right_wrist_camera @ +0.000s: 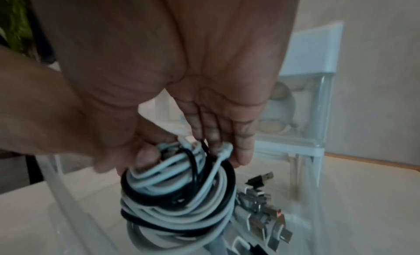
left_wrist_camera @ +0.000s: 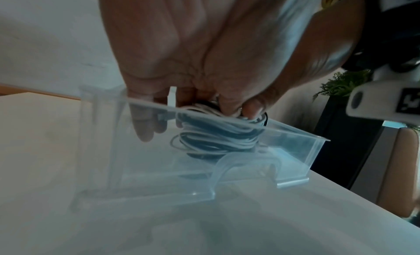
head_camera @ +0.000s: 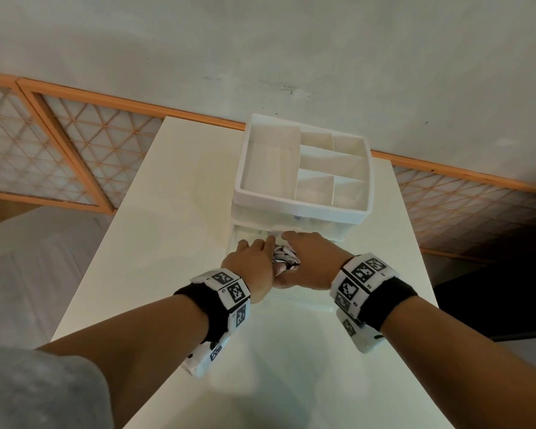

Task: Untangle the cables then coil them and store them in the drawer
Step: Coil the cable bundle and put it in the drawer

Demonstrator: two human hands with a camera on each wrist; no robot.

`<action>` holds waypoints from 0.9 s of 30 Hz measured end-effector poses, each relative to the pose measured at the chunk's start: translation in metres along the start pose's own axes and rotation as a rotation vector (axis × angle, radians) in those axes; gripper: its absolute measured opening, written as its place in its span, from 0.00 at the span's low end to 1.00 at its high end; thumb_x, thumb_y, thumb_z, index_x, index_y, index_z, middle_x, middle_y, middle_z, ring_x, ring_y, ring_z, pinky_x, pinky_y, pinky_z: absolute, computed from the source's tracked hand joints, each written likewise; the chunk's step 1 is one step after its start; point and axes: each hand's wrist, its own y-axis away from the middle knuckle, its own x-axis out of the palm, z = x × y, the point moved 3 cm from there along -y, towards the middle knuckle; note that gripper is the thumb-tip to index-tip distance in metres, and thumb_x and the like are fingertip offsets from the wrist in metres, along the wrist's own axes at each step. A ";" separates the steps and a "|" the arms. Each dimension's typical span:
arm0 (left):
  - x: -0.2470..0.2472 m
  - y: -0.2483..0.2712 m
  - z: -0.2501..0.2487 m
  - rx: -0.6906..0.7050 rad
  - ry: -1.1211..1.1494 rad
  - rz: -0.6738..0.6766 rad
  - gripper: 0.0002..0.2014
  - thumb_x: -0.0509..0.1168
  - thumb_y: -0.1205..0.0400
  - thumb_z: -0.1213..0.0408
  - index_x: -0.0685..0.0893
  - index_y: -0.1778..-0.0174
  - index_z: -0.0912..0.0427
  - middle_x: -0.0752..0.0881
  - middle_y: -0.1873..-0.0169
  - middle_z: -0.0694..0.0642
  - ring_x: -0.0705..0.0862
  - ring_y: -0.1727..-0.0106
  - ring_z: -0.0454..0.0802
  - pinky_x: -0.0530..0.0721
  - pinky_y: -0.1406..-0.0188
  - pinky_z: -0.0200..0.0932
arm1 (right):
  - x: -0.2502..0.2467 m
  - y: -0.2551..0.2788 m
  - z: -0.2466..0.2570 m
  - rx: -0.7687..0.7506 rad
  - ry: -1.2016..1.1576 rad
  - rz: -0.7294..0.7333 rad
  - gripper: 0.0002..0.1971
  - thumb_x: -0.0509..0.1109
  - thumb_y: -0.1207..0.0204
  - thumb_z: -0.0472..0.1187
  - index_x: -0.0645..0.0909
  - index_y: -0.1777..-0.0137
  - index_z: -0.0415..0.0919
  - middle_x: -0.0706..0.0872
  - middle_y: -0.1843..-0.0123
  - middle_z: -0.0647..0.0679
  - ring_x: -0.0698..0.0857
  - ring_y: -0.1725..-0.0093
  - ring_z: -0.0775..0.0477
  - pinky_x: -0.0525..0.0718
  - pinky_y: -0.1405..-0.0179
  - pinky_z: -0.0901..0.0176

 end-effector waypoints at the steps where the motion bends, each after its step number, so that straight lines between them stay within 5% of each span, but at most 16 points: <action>1: 0.000 -0.002 0.000 -0.005 -0.008 -0.002 0.33 0.50 0.11 0.48 0.48 0.13 0.58 0.71 0.22 0.57 0.68 0.26 0.62 0.76 0.31 0.59 | -0.003 0.007 -0.002 -0.012 0.023 -0.050 0.33 0.77 0.30 0.58 0.74 0.29 0.45 0.85 0.40 0.50 0.85 0.42 0.46 0.85 0.42 0.50; 4: 0.001 -0.004 0.001 -0.011 -0.013 -0.002 0.33 0.49 0.10 0.48 0.48 0.13 0.58 0.70 0.21 0.56 0.68 0.24 0.61 0.76 0.31 0.58 | -0.003 0.031 -0.009 -0.068 0.083 -0.252 0.27 0.72 0.23 0.56 0.77 0.27 0.46 0.84 0.34 0.49 0.82 0.36 0.45 0.83 0.37 0.49; 8: 0.002 -0.012 0.002 -0.031 0.036 -0.041 0.33 0.52 0.11 0.48 0.53 0.14 0.60 0.71 0.21 0.58 0.71 0.24 0.61 0.76 0.32 0.56 | 0.037 0.058 -0.012 -0.125 0.129 -0.245 0.31 0.69 0.18 0.52 0.68 0.18 0.40 0.70 0.16 0.46 0.71 0.19 0.44 0.77 0.24 0.49; 11: 0.001 -0.013 0.004 -0.071 0.097 -0.106 0.28 0.57 0.14 0.44 0.70 0.25 0.62 0.79 0.31 0.60 0.80 0.33 0.60 0.79 0.40 0.51 | 0.074 0.055 -0.023 -0.151 0.181 -0.330 0.30 0.68 0.17 0.48 0.71 0.21 0.30 0.69 0.16 0.38 0.71 0.18 0.38 0.83 0.29 0.47; 13: 0.002 -0.009 0.006 -0.069 0.093 -0.165 0.25 0.60 0.15 0.43 0.75 0.34 0.61 0.82 0.38 0.59 0.83 0.39 0.61 0.79 0.45 0.51 | 0.083 0.048 -0.028 -0.148 0.170 -0.365 0.28 0.58 0.14 0.50 0.71 0.21 0.30 0.68 0.16 0.36 0.70 0.17 0.37 0.82 0.28 0.47; 16: 0.002 -0.004 0.009 -0.025 0.104 -0.244 0.25 0.60 0.15 0.44 0.75 0.29 0.58 0.84 0.38 0.57 0.83 0.38 0.60 0.82 0.42 0.53 | 0.084 0.045 -0.029 -0.175 0.193 -0.367 0.31 0.48 0.12 0.53 0.70 0.20 0.31 0.67 0.15 0.36 0.67 0.16 0.37 0.77 0.23 0.44; 23: -0.007 0.011 0.006 0.080 0.192 -0.366 0.22 0.57 0.13 0.53 0.71 0.20 0.42 0.85 0.38 0.53 0.84 0.39 0.59 0.84 0.41 0.54 | 0.063 0.032 -0.035 -0.172 0.261 -0.326 0.32 0.49 0.15 0.55 0.75 0.23 0.33 0.73 0.18 0.36 0.73 0.19 0.35 0.71 0.22 0.41; 27: -0.010 0.002 0.007 -0.002 0.112 -0.303 0.19 0.56 0.12 0.51 0.77 0.24 0.44 0.86 0.37 0.55 0.83 0.38 0.61 0.84 0.42 0.55 | 0.057 0.029 -0.035 -0.171 0.288 -0.253 0.31 0.58 0.13 0.55 0.67 0.18 0.35 0.63 0.13 0.38 0.63 0.14 0.36 0.63 0.16 0.39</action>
